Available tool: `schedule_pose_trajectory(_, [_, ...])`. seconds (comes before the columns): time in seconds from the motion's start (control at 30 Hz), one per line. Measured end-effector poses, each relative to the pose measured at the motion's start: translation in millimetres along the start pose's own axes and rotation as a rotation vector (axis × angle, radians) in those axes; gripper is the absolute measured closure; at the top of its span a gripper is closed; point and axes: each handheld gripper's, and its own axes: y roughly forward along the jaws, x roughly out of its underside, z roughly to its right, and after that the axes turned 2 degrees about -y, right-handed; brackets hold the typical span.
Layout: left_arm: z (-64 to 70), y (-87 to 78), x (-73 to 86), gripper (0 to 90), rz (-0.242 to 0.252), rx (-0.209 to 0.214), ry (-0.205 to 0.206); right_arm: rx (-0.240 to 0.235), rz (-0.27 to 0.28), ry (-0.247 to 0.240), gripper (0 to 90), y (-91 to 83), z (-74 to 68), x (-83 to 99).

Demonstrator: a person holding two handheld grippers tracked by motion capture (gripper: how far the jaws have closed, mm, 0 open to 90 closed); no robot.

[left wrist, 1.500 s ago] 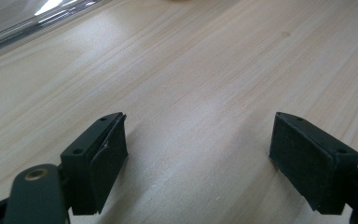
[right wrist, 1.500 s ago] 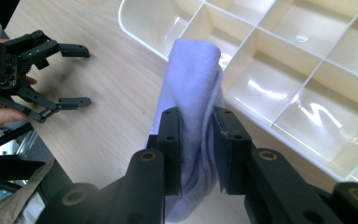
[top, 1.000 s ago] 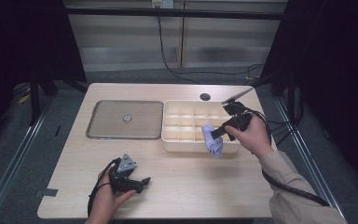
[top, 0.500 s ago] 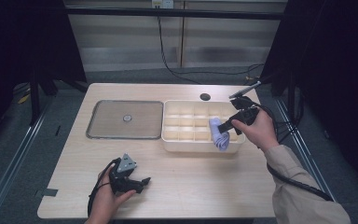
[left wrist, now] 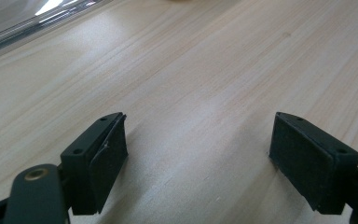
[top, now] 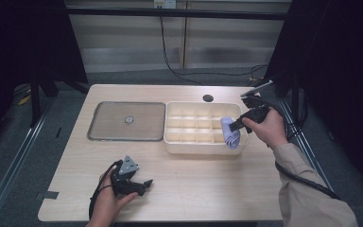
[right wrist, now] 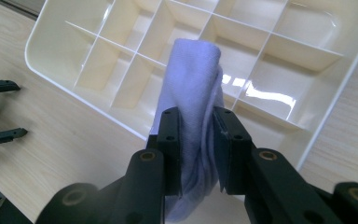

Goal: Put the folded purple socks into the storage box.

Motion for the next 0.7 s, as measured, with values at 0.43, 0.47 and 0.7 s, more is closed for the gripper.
schedule_pose_trajectory(0.43, [0.0,0.0,0.0,18.2,0.000,0.000,0.000,0.040,-0.006,0.024,74.1,1.4,15.6,-0.7])
schedule_pose_trajectory(0.47, [-0.1,0.0,0.0,18.2,0.000,0.000,0.001,0.045,-0.011,0.026,74.1,1.6,16.6,-0.5])
schedule_pose_trajectory(0.7, [0.0,0.1,-0.2,18.1,-0.001,-0.002,-0.001,0.065,-0.025,0.037,74.2,6.7,25.1,1.7])
